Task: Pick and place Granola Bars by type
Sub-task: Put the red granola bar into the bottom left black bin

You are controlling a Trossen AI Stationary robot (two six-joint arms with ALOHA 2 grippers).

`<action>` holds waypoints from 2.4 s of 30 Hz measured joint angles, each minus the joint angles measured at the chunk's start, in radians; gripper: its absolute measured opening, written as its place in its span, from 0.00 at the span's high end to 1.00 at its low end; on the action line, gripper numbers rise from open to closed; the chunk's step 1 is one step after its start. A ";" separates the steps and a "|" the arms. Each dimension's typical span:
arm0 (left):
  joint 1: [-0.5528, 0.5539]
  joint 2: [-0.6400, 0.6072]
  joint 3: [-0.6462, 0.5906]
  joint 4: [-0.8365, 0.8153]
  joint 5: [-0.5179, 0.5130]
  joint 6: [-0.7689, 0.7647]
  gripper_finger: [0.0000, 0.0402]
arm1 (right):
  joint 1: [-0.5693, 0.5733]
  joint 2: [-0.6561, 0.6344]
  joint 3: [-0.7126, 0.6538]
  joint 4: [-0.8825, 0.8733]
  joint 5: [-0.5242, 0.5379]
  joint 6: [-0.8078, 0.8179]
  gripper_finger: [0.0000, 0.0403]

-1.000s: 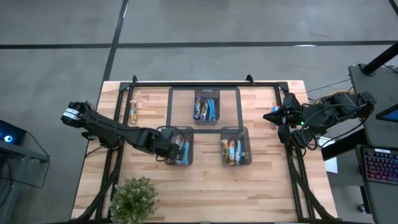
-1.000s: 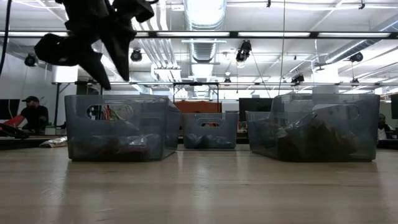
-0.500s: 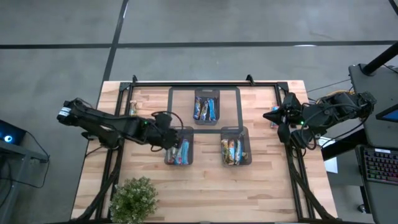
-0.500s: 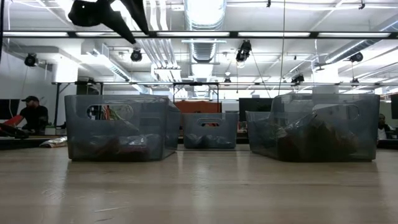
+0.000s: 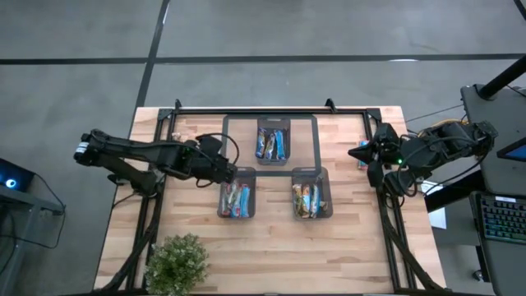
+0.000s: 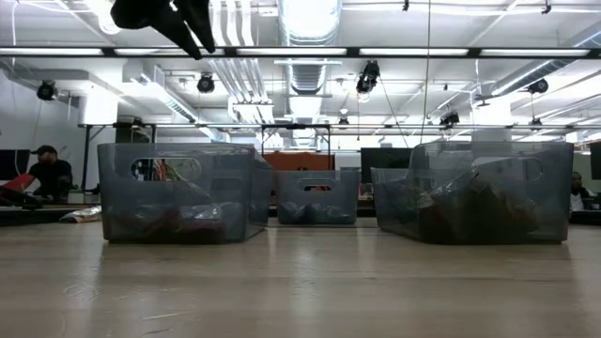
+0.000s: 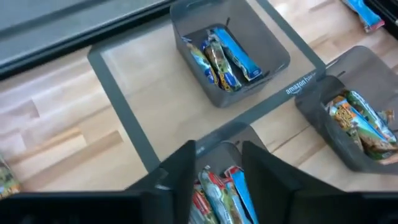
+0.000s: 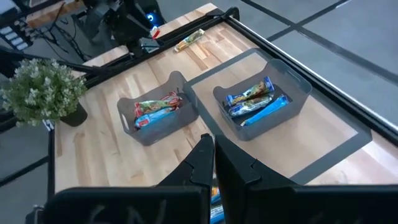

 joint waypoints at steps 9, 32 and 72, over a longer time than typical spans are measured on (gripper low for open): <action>0.011 -0.076 -0.002 0.000 -0.065 0.129 0.99 | -0.007 0.000 0.007 -0.007 -0.001 0.050 0.98; 0.026 -0.175 -0.005 -0.115 -0.157 0.192 1.00 | -0.277 0.213 0.368 -0.322 0.009 0.178 0.98; 0.017 -0.530 -0.380 0.498 -0.033 0.688 1.00 | -0.637 0.413 0.414 -0.392 -0.348 0.127 0.98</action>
